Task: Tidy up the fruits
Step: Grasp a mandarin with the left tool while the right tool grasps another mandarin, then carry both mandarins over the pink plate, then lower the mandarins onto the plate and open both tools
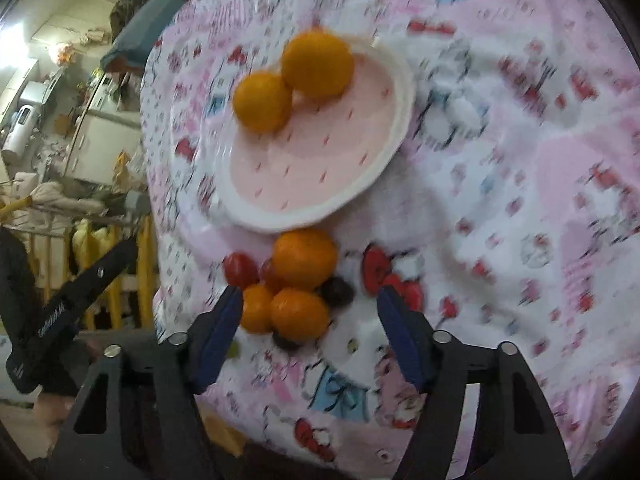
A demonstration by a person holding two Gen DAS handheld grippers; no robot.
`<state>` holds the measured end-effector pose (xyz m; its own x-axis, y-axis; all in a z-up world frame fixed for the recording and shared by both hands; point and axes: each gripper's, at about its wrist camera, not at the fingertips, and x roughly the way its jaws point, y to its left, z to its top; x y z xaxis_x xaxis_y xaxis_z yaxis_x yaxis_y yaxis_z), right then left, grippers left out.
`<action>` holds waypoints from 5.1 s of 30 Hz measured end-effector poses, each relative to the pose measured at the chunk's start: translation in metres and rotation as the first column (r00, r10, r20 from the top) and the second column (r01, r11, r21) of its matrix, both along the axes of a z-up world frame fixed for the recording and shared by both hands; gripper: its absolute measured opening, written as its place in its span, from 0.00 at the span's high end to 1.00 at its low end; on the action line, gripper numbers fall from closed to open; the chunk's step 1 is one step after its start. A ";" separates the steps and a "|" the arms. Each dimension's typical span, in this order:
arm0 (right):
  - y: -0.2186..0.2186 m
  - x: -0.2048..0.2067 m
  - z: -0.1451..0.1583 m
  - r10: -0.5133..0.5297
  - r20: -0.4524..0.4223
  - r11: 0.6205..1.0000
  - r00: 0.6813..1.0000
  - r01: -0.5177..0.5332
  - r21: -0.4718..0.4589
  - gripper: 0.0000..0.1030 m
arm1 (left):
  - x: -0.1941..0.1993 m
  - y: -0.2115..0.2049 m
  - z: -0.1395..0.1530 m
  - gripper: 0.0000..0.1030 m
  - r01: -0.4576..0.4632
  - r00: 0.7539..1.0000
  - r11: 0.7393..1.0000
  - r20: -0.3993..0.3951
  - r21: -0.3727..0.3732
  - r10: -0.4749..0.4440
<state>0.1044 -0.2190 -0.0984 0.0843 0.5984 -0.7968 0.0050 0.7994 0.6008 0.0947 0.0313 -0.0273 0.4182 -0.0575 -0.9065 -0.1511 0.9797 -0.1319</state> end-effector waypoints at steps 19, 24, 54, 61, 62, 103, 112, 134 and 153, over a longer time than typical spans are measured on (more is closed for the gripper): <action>0.022 -0.005 -0.031 0.040 -0.085 0.999 0.996 -0.038 0.022 0.59 | 0.002 -0.006 -0.005 0.19 0.021 1.000 1.000 -0.019 0.012 -0.020; 0.009 -0.008 -0.012 0.019 -0.038 0.998 0.999 -0.017 0.054 0.59 | 0.001 -0.009 -0.012 0.19 0.035 0.998 0.999 -0.043 0.008 -0.035; -0.062 -0.009 0.032 -0.184 0.122 0.982 0.975 0.178 0.059 0.59 | -0.008 -0.095 -0.090 0.63 0.204 0.920 0.975 -0.323 -0.093 -0.223; -0.059 -0.010 0.034 -0.164 0.138 0.986 0.977 0.159 0.048 0.58 | -0.014 -0.087 -0.078 0.63 0.212 0.925 0.974 -0.305 -0.077 -0.226; -0.058 -0.010 0.033 -0.164 0.136 0.986 0.977 0.159 0.046 0.58 | -0.015 -0.088 -0.076 0.63 0.222 0.926 0.972 -0.298 -0.070 -0.233; -0.046 0.045 0.090 -0.125 0.351 0.992 0.928 0.119 0.038 0.59 | 0.066 -0.058 0.023 0.63 0.185 0.982 0.980 0.019 0.073 -0.187; -0.035 0.076 0.053 -0.097 0.264 0.995 0.960 0.091 0.033 0.58 | 0.080 -0.047 -0.021 0.63 0.139 0.987 0.990 -0.081 0.008 -0.138; -0.005 0.126 -0.026 -0.002 0.103 0.992 0.995 0.015 -0.127 0.57 | 0.098 -0.063 -0.041 0.63 0.198 0.977 0.980 -0.086 0.033 -0.195; -0.056 0.114 0.020 -0.138 0.184 0.984 0.973 0.157 -0.090 0.33 | 0.105 -0.089 -0.059 0.63 0.223 0.966 0.975 -0.135 0.011 -0.220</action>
